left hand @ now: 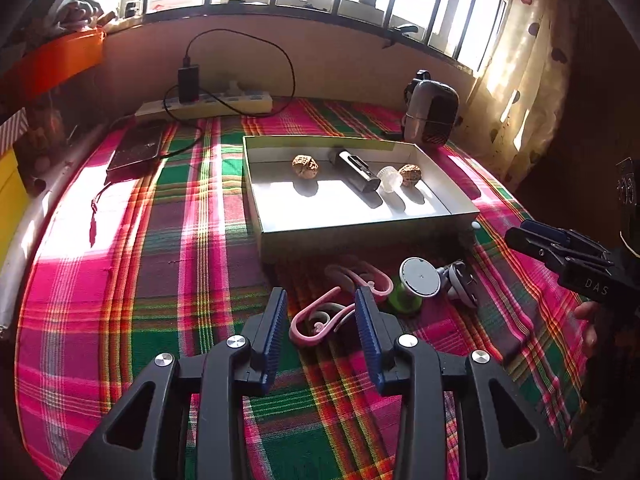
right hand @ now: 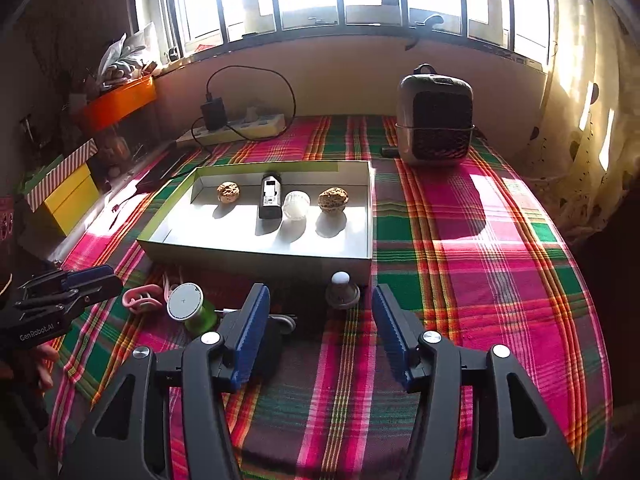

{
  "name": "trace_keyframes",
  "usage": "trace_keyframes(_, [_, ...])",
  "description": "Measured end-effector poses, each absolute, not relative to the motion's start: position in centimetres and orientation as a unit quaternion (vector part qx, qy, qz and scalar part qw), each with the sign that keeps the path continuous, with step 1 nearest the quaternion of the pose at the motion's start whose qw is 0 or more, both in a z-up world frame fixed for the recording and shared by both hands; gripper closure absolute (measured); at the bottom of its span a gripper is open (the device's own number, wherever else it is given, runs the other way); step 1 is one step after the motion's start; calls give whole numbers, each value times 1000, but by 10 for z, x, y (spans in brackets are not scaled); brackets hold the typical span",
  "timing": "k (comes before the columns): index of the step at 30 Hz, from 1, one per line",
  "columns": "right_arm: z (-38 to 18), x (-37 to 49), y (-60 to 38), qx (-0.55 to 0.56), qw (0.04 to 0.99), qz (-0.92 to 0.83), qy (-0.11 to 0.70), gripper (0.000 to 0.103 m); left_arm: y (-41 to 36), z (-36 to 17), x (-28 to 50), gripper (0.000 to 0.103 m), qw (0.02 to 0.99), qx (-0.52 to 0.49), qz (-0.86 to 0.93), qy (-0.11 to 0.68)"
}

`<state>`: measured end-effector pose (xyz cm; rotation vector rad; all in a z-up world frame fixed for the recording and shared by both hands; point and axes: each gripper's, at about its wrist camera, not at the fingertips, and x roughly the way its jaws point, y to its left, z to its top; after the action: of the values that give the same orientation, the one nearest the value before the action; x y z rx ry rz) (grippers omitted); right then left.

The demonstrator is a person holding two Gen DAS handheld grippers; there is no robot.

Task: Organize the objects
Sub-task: 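Open both tools and withdraw them from the box toward the remaining objects, then move the left tool to the pink ear hook while the right tool approaches the black round remote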

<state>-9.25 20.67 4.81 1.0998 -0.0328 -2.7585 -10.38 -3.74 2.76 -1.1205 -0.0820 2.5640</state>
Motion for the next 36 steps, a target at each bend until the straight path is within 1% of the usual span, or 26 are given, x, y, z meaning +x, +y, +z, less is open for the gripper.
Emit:
trace_keyframes(7, [40,-88,227,378,69,-923,-25,46,-30,18,-103,69,175,-403,898,-16])
trace_keyframes(11, [32,-87,236,387,61,-919,-33,46,-28,14,-103,69,164,-405,900,8])
trace_keyframes(18, [24,-87,244,396,57,-915,-43,46,-25,6,-110,69,174,-415,893,13])
trace_keyframes(27, [23,-91,230,401,77,-912,-36,46,-12,0,-120,68,188,-425,885,25])
trace_keyframes(36, [21,-90,211,401,117,-907,-42,46,-14,-1,-125,68,184,-424,887,3])
